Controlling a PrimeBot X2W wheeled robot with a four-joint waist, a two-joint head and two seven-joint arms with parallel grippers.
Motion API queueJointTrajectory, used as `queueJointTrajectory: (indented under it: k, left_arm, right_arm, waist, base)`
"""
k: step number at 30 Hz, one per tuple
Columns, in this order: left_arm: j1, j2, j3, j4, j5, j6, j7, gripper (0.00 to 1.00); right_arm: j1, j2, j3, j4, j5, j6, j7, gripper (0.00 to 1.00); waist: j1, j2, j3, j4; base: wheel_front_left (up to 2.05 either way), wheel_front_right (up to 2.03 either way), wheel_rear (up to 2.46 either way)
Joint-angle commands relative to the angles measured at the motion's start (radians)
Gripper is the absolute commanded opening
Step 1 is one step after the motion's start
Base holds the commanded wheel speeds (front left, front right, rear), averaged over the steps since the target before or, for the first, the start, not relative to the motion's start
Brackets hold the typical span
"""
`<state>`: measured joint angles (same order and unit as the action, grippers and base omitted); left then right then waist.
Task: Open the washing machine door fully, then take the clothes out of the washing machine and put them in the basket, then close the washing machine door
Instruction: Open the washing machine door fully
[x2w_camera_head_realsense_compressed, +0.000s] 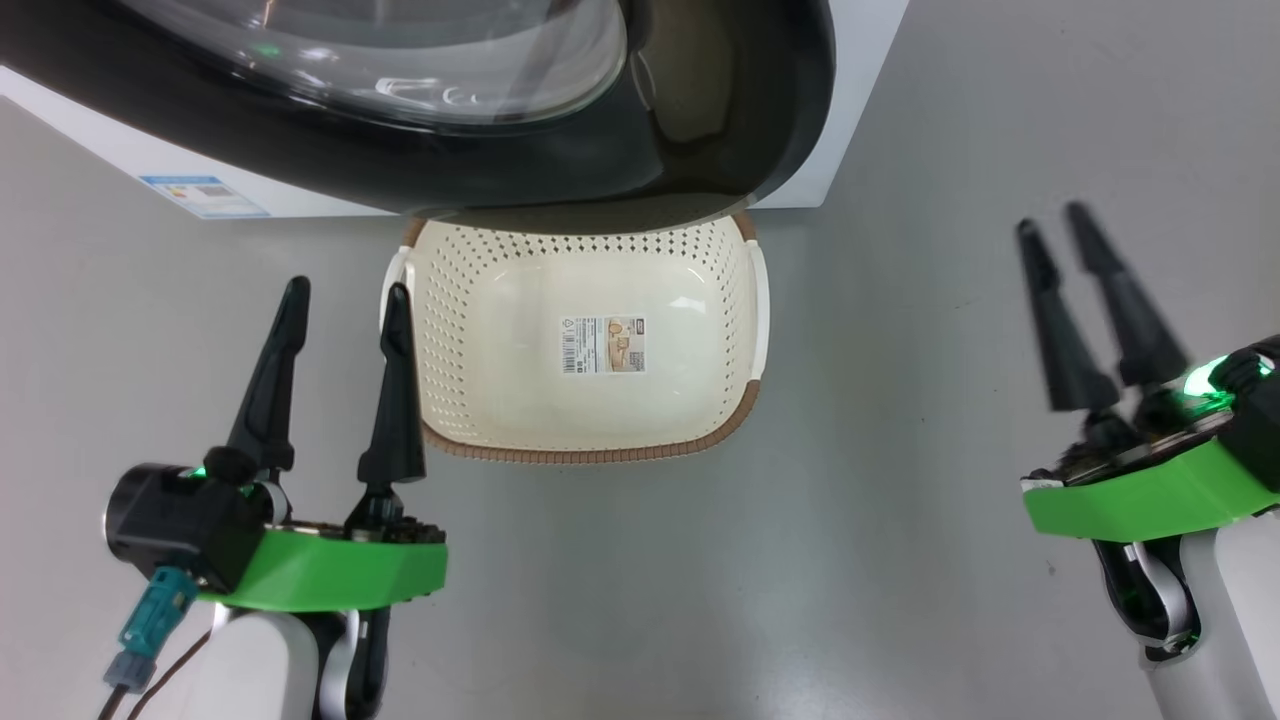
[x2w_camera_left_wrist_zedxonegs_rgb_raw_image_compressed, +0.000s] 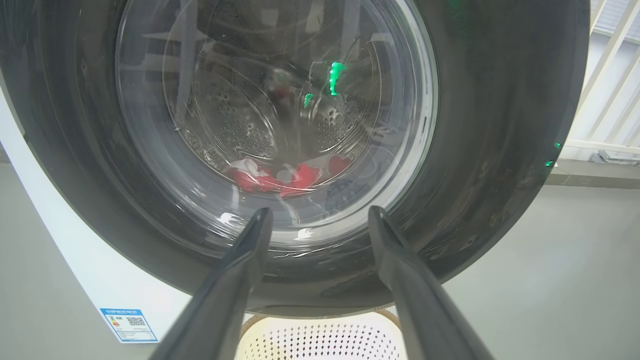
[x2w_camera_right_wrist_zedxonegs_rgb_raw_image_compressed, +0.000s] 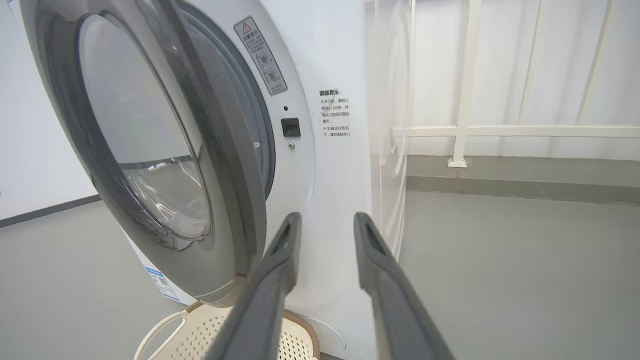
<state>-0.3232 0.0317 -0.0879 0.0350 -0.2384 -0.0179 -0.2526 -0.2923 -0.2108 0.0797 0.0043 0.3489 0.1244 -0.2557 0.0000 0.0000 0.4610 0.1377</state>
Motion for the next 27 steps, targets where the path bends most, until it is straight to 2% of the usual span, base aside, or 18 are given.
queueJointTrajectory:
  k: [1, 3, 4, 10, 15, 22, 27]
  left_arm:
    - [0.013, 0.018, 0.033, -0.023, 0.010, -0.001, -0.009, 1.00]
    - [0.014, 0.018, 0.033, -0.024, 0.011, 0.000, -0.009, 1.00]
    - [0.014, 0.018, 0.033, -0.024, 0.011, 0.000, -0.009, 1.00]
    - [0.014, 0.018, 0.029, -0.023, 0.010, 0.003, -0.009, 1.00]
    - [0.008, 0.018, 0.016, -0.019, 0.006, 0.003, -0.009, 1.00]
    - [-0.001, 0.018, -0.010, -0.017, -0.003, 0.011, -0.009, 1.00]
    - [-0.010, 0.018, -0.028, -0.017, -0.007, 0.016, -0.009, 1.00]
  right_arm:
    - [-0.006, 0.001, 0.024, -0.015, 0.042, 0.006, -0.006, 0.00]
    - [-0.027, 0.023, 0.018, -0.006, 0.131, 0.006, -0.006, 0.00]
    - [-0.027, 0.023, 0.018, -0.006, 0.131, 0.006, -0.006, 0.00]
    - [-0.131, 0.007, 0.081, 0.070, 0.348, 0.006, -0.006, 0.00]
    - [-0.260, 0.000, 0.165, 0.167, 0.613, 0.006, 0.002, 0.00]
    - [-0.433, -0.049, 0.229, 0.223, 1.002, 0.006, 0.167, 0.00]
    - [-0.525, -0.060, 0.206, 0.266, 1.247, 0.006, 0.372, 0.00]
  waist:
    - [0.0000, 0.0000, 0.000, 0.001]
    - [0.0000, 0.0000, -0.001, 0.001]
    - [0.0000, 0.0000, -0.001, 0.001]
    - [0.0000, 0.0000, -0.001, 0.007]
    - [0.0000, 0.0000, 0.001, 0.020]
    - [0.0000, 0.0000, 0.014, 0.042]
    - [0.0000, 0.0000, 0.026, 0.058]
  base:
    - [0.00, 0.00, 0.00]
    - [0.00, 0.00, 0.00]
    - [0.00, 0.00, 0.00]
    - [0.00, 0.00, 0.00]
    - [0.00, 0.00, 0.00]
    - [0.00, 0.00, 0.00]
    - [0.00, 0.00, 0.00]
